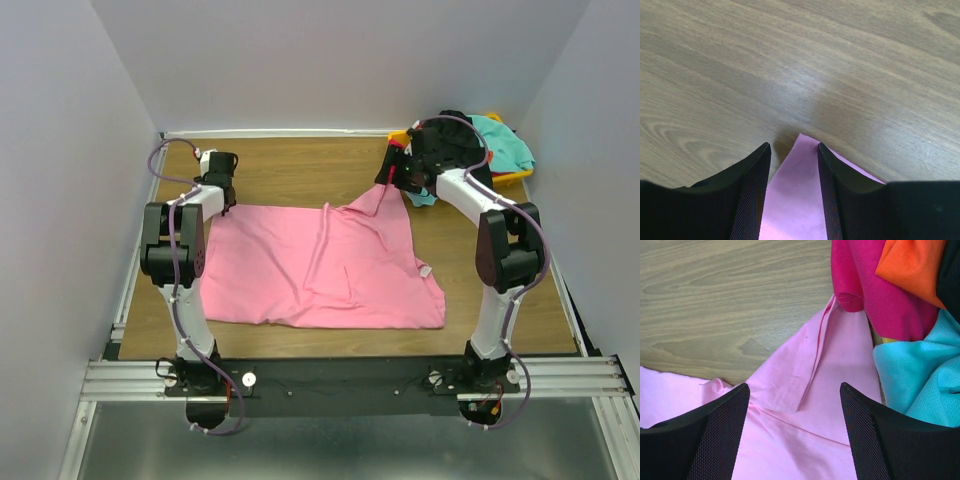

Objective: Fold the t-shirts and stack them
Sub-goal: Fold the tshirt

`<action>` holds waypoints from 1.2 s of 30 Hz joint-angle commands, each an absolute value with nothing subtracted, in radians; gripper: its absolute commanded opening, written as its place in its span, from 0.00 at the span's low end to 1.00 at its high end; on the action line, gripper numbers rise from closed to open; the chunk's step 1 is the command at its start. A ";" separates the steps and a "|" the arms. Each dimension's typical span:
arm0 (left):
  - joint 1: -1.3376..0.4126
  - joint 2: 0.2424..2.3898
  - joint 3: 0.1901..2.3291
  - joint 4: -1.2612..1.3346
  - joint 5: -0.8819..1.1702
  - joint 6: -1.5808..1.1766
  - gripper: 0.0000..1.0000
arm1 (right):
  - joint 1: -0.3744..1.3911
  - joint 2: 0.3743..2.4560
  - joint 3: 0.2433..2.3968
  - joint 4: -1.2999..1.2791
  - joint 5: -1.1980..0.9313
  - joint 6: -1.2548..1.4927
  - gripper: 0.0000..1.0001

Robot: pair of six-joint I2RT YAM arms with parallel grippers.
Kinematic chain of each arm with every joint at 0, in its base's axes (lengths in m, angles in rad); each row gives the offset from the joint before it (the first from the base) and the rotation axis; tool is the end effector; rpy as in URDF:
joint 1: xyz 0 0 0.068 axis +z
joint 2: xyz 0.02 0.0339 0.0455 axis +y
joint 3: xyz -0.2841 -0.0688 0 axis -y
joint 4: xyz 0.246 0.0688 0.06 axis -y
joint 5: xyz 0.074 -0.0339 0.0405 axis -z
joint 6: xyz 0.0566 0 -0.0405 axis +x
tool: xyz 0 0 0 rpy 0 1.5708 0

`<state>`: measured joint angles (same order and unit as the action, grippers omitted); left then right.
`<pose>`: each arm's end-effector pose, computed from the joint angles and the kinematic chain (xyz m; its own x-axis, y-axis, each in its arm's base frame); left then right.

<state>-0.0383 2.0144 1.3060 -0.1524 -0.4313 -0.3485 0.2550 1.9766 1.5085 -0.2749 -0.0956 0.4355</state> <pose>0.4501 0.0064 0.1605 -0.6311 -0.2863 -0.7209 -0.4820 0.8729 0.0754 0.4580 0.1250 0.2289 -0.7281 0.2442 -0.6405 -0.0132 0.9292 0.3692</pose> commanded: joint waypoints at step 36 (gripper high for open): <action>-0.031 2.036 1.286 -0.179 -0.471 -0.264 0.00 | 0.253 2.060 1.549 -0.258 -0.153 0.413 0.80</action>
<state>-0.0383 2.0491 1.3289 -0.1356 -0.4397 -0.2722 0.2550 2.0079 1.5146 -0.2691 -0.1265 0.4248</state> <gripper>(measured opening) 0.007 0.801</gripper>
